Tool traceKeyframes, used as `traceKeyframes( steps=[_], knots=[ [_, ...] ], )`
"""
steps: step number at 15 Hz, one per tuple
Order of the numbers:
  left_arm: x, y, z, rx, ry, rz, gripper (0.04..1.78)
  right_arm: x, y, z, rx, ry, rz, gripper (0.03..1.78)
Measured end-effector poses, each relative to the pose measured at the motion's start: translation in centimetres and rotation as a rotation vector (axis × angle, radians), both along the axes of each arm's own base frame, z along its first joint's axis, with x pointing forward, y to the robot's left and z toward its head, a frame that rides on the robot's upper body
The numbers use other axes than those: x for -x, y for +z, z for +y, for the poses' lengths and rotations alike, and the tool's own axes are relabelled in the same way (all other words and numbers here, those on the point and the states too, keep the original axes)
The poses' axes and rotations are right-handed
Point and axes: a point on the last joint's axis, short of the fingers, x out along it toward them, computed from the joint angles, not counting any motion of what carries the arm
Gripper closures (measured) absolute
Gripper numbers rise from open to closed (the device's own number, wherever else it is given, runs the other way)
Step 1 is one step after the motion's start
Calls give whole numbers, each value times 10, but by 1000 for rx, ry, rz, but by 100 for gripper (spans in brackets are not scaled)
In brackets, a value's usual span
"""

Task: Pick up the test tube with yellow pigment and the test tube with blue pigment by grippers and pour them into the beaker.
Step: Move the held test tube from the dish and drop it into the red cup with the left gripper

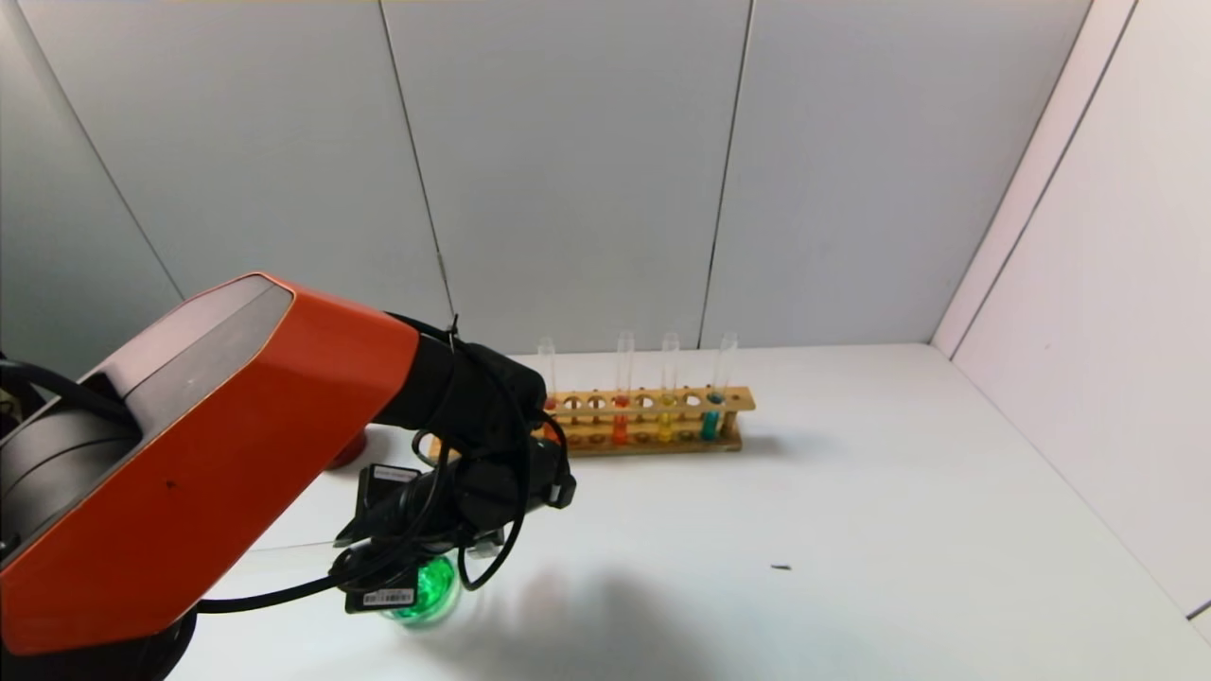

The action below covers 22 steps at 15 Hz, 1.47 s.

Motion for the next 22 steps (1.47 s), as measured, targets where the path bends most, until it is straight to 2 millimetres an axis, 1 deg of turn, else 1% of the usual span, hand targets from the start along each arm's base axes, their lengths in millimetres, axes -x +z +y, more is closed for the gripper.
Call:
traceKeyframes(
  steps=[5, 9, 13, 17, 22],
  knots=[
    [5, 2, 0, 6, 9, -6, 148, 0, 0, 0, 0, 0, 0, 11],
    [8, 3, 1, 36, 74, -44, 148, 0, 0, 0, 0, 0, 0, 11],
    [9, 5, 1, 95, 176, -169, 148, 0, 0, 0, 0, 0, 0, 11],
    [11, 10, 2, 141, 209, -221, 148, 0, 0, 0, 0, 0, 0, 11],
    [12, 15, 4, 301, 321, -408, 148, 0, 0, 0, 0, 0, 0, 11]
  ],
)
